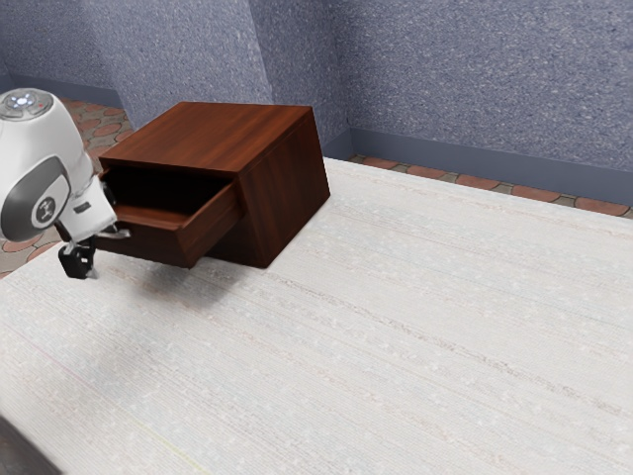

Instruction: Pull the drawer handle with one arm to open the drawer

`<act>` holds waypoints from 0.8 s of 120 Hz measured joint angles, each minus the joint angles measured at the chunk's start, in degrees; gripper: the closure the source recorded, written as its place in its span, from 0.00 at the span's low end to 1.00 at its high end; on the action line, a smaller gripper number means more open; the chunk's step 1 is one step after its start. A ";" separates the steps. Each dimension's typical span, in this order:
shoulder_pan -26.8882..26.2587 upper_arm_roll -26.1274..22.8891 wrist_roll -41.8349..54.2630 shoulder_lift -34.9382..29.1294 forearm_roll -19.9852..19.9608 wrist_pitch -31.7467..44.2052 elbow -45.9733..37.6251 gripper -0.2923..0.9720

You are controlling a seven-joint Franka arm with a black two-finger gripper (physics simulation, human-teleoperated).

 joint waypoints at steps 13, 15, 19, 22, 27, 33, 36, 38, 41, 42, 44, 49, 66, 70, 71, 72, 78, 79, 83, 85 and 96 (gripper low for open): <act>0.22 -0.03 -0.01 -1.53 0.09 -0.12 -1.19 0.25; 0.23 -0.04 -0.01 -1.85 0.10 -0.15 -1.28 0.25; 0.21 0.04 -0.01 -2.59 0.11 -0.22 -1.39 0.25; 0.17 0.19 0.00 -3.06 0.11 -0.30 -1.41 0.25; 0.26 0.35 0.00 -3.82 0.12 -0.42 -1.42 0.24; 0.32 0.43 0.00 -4.60 0.12 -0.59 -1.43 0.24; 0.31 0.45 0.00 -5.02 0.13 -0.73 -1.41 0.24; 0.29 0.46 0.01 -5.38 0.14 -0.86 -1.38 0.24; 0.28 0.46 0.01 -5.99 0.14 -1.12 -1.21 0.24; 0.28 0.47 0.01 -6.16 0.14 -1.22 -1.15 0.24; 0.27 0.47 0.01 -6.64 0.13 -1.42 -0.97 0.24; 0.21 0.48 0.01 -7.76 0.02 -1.98 -0.49 0.24; -0.05 0.40 0.05 -8.86 -3.84 -5.18 3.54 0.23; -0.07 0.19 0.06 -8.91 -5.25 -5.91 4.15 0.23; -0.10 0.10 0.05 -8.91 -5.63 -6.10 4.33 0.23; -0.14 0.03 0.05 -8.92 -5.98 -6.29 4.49 0.23; -0.30 -0.52 0.04 -8.96 -8.28 -7.52 5.97 0.23; -0.32 -0.58 0.02 -8.96 -8.67 -7.75 6.26 0.23; -0.36 -0.72 -0.13 -8.95 -10.05 -8.67 7.26 0.23; -0.38 -0.77 -0.25 -8.95 -10.63 -9.15 7.75 0.23; -0.30 -3.36 -1.83 -8.74 -12.66 -12.39 12.00 0.23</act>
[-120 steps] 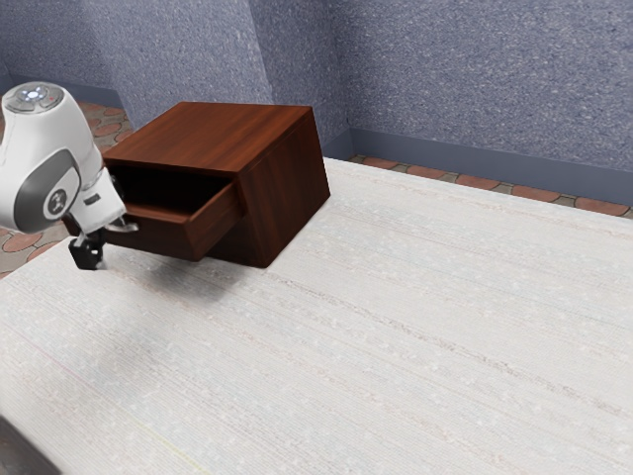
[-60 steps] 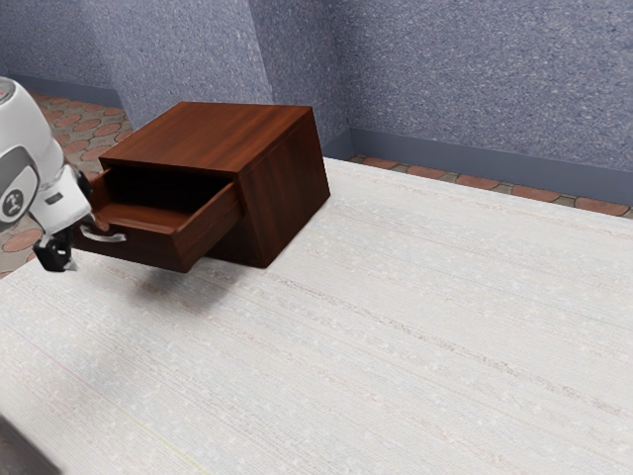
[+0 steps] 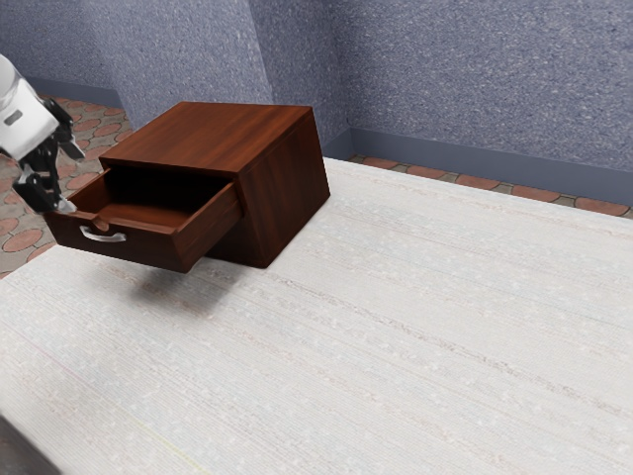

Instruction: Pull the drawer handle with one arm to open the drawer

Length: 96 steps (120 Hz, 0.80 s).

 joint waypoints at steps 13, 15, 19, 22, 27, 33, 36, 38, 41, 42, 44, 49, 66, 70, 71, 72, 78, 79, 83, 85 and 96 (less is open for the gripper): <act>-0.22 -3.62 -3.73 1.07 -0.99 -4.32 4.32 0.23; -0.25 -3.90 -4.47 1.13 -1.09 -4.97 4.63 0.23; -0.26 -4.26 -6.16 1.20 -1.24 -6.37 5.31 0.23; -0.23 -4.44 -7.50 1.23 -1.32 -7.37 5.69 0.23; -0.16 -4.81 -9.84 1.26 -1.46 -8.86 6.05 0.23; -0.02 -5.41 -12.90 1.28 -1.63 -10.74 6.93 0.23; 0.00 -6.11 -14.44 1.28 -1.71 -11.65 7.58 0.23; -0.04 -6.58 -15.44 1.28 -1.77 -12.20 8.02 0.23; -0.09 -7.29 -17.00 1.28 -2.11 -12.94 8.56 0.23; -0.13 -7.47 -17.52 1.28 -2.26 -13.17 8.69 0.23; -0.19 -7.76 -18.56 1.30 -2.61 -13.61 8.91 0.23; -0.23 -8.15 -21.03 1.53 -3.70 -14.57 9.19 0.23; -0.16 -8.37 -28.24 2.88 -6.20 -17.89 9.37 0.23; -0.15 -8.37 -29.72 3.04 -6.52 -18.56 9.44 0.23; -0.15 -8.37 -30.08 3.07 -6.59 -18.74 9.49 0.23; -0.14 -8.37 -30.43 3.09 -6.64 -18.90 9.53 0.23; -0.14 -8.38 -32.45 3.17 -6.90 -19.74 9.72 0.23; -0.14 -8.38 -32.76 3.18 -6.94 -19.86 9.74 0.23; -0.14 -8.38 -33.99 3.20 -7.05 -20.29 9.79 0.23; -0.14 -8.38 -34.58 3.21 -7.10 -20.49 9.81 0.23; -0.13 -8.43 -37.53 3.15 -7.29 -21.36 9.85 0.23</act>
